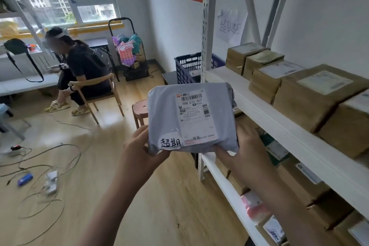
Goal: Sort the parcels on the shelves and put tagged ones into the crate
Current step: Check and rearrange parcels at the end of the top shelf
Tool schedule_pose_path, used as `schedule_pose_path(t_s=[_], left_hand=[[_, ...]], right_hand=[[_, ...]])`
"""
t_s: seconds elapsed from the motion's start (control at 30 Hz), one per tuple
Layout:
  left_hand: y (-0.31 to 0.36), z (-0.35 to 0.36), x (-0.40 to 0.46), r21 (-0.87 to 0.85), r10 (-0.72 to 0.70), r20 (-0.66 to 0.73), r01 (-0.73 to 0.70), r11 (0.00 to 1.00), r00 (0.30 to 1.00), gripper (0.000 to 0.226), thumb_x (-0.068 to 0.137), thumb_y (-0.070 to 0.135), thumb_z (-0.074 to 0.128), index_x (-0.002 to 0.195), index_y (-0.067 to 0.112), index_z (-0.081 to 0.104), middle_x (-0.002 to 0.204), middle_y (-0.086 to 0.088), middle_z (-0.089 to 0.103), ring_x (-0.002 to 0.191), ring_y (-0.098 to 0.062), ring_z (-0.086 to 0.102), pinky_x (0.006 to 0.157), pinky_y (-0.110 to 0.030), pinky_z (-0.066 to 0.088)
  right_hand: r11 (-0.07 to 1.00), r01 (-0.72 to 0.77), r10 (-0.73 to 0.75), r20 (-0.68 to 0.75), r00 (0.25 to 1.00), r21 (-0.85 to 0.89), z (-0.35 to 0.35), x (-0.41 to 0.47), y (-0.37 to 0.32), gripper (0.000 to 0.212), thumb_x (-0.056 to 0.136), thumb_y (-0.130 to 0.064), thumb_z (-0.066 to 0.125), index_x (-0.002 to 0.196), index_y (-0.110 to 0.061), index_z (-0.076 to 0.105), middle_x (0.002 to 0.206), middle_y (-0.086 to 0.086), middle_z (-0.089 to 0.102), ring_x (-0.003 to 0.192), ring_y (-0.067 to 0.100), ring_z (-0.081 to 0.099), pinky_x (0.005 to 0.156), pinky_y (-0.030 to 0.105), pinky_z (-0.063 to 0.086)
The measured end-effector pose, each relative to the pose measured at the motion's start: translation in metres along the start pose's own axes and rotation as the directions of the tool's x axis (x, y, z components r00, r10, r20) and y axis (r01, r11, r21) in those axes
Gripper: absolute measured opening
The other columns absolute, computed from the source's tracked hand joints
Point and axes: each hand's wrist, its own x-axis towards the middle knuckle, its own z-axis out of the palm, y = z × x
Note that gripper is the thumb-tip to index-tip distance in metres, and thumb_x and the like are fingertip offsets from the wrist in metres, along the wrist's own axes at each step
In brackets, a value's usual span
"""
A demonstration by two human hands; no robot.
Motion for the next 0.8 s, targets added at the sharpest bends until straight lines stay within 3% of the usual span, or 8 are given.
schedule_pose_path(t_s=[0.1, 0.17, 0.23, 0.4, 0.5, 0.6, 0.8], left_hand=[[-0.025, 0.011, 0.050, 0.010, -0.013, -0.009, 0.013, 1.000, 1.000, 0.040, 0.073, 0.018, 0.086, 0.109, 0.026, 0.071, 0.106, 0.019, 0.064, 0.088, -0.010, 0.064, 0.063, -0.020, 0.052], [-0.044, 0.012, 0.079, 0.015, -0.006, -0.033, 0.007, 1.000, 0.999, 0.042, 0.073, 0.017, 0.087, 0.111, 0.025, 0.070, 0.108, 0.019, 0.065, 0.090, -0.009, 0.065, 0.064, -0.019, 0.052], [-0.067, 0.013, 0.105, 0.032, -0.026, -0.029, 0.027, 0.999, 0.999, 0.042, 0.073, 0.017, 0.087, 0.110, 0.024, 0.070, 0.108, 0.018, 0.065, 0.089, -0.008, 0.065, 0.064, -0.020, 0.052], [-0.127, 0.008, 0.172, 0.017, -0.068, -0.020, 0.069, 0.998, 0.997, 0.041, 0.071, 0.017, 0.087, 0.107, 0.028, 0.071, 0.103, 0.021, 0.065, 0.085, -0.007, 0.064, 0.059, -0.016, 0.051], [-0.172, 0.003, 0.222, 0.017, -0.062, -0.018, 0.063, 0.998, 0.998, 0.042, 0.070, 0.015, 0.088, 0.106, 0.027, 0.071, 0.102, 0.020, 0.066, 0.084, -0.006, 0.064, 0.058, -0.014, 0.049], [-0.229, -0.002, 0.282, -0.014, -0.073, 0.006, 0.073, 0.997, 0.997, 0.043, 0.070, 0.016, 0.089, 0.106, 0.030, 0.070, 0.101, 0.019, 0.066, 0.084, -0.008, 0.065, 0.057, -0.021, 0.052], [-0.331, -0.017, 0.412, -0.051, -0.074, 0.108, 0.080, 0.996, 0.991, 0.044, 0.071, 0.015, 0.087, 0.108, 0.031, 0.070, 0.101, 0.018, 0.066, 0.080, -0.009, 0.067, 0.062, -0.032, 0.057]], right_hand=[[0.999, -0.045, 0.045, 0.008, 0.999, -0.019, 0.018, 0.056, 0.016, 0.038, 0.076, -0.046, 0.076, 0.101, -0.034, 0.050, 0.095, -0.013, 0.057, 0.089, 0.007, 0.060, 0.066, 0.011, 0.038], [0.999, -0.017, 0.018, 0.004, 1.000, -0.035, 0.034, 0.092, 0.021, 0.039, 0.076, -0.051, 0.072, 0.103, -0.031, 0.054, 0.100, -0.012, 0.057, 0.093, 0.006, 0.058, 0.072, 0.015, 0.041], [1.000, 0.007, -0.006, 0.031, 0.999, -0.027, 0.052, 0.125, 0.027, 0.039, 0.076, -0.055, 0.068, 0.100, -0.028, 0.054, 0.098, -0.010, 0.056, 0.089, 0.004, 0.055, 0.068, 0.017, 0.043], [1.000, -0.008, 0.010, 0.079, 0.997, -0.017, 0.100, 0.198, 0.032, 0.052, 0.080, -0.048, 0.075, 0.121, -0.022, 0.056, 0.111, -0.010, 0.056, 0.108, 0.009, 0.052, 0.082, 0.031, 0.052], [0.998, 0.004, 0.003, 0.102, 0.995, -0.067, 0.135, 0.248, 0.034, 0.051, 0.083, -0.047, 0.075, 0.123, -0.024, 0.054, 0.113, -0.013, 0.053, 0.106, 0.005, 0.052, 0.073, 0.014, 0.046], [0.997, -0.039, 0.044, 0.090, 0.995, -0.063, 0.183, 0.309, 0.035, 0.048, 0.084, -0.044, 0.075, 0.121, -0.025, 0.052, 0.108, -0.015, 0.050, 0.105, 0.007, 0.051, 0.072, 0.009, 0.040], [0.989, -0.143, 0.143, 0.016, 0.990, -0.027, 0.270, 0.420, 0.040, 0.047, 0.079, -0.042, 0.079, 0.116, -0.023, 0.055, 0.105, -0.018, 0.048, 0.100, 0.004, 0.052, 0.080, 0.021, 0.050]])
